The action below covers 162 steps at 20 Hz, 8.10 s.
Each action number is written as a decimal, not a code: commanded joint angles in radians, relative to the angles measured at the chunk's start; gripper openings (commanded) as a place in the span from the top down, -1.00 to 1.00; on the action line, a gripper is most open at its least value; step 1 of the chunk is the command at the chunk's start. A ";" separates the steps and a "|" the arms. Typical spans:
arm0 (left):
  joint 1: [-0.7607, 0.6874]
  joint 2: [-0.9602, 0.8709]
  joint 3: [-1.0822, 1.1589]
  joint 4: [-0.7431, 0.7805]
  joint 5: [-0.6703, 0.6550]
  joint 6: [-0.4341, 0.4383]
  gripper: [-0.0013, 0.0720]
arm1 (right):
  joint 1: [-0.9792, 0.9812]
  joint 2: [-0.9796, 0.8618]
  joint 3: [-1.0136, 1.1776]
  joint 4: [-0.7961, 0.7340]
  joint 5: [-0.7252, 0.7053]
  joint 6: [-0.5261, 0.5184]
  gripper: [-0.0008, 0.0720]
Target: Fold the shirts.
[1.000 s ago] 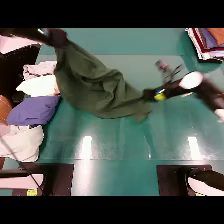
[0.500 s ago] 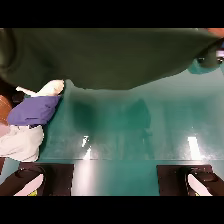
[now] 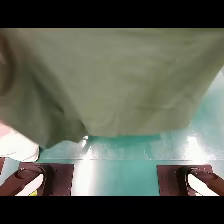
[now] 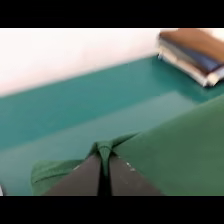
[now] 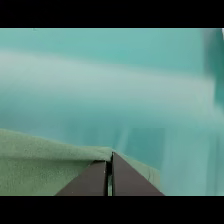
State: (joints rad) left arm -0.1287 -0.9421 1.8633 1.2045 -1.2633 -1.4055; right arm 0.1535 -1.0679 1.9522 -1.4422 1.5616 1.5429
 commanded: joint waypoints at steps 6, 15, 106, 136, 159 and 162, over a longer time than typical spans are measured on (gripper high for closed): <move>0.001 -0.445 -0.493 0.050 0.193 0.052 0.89 | 0.003 -0.473 -0.314 0.035 -0.016 -0.027 0.92; 0.172 -0.493 -0.430 0.044 0.057 -0.013 -0.69 | -0.041 -0.613 -0.132 0.301 -0.065 -0.066 -0.05; 0.150 -0.735 -0.163 -0.070 -0.003 0.077 0.90 | -0.131 -0.679 -0.130 0.104 -0.146 -0.108 0.93; 0.147 0.028 -1.474 -0.192 0.051 -0.125 -0.34 | -0.211 -0.117 -0.775 0.221 -0.218 -0.079 -0.26; 0.147 0.028 -1.315 -0.307 0.050 -0.015 0.89 | -0.428 -0.054 -1.411 0.222 -0.210 -0.087 -0.20; 0.147 0.028 -1.315 -0.306 0.046 -0.015 0.89 | -0.354 -0.076 -1.378 0.219 -0.232 -0.087 0.27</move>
State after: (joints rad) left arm 0.0185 -0.9150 0.5442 0.8970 -1.2133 -1.4220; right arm -0.2562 -1.1152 0.5728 -1.2381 1.3979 1.4605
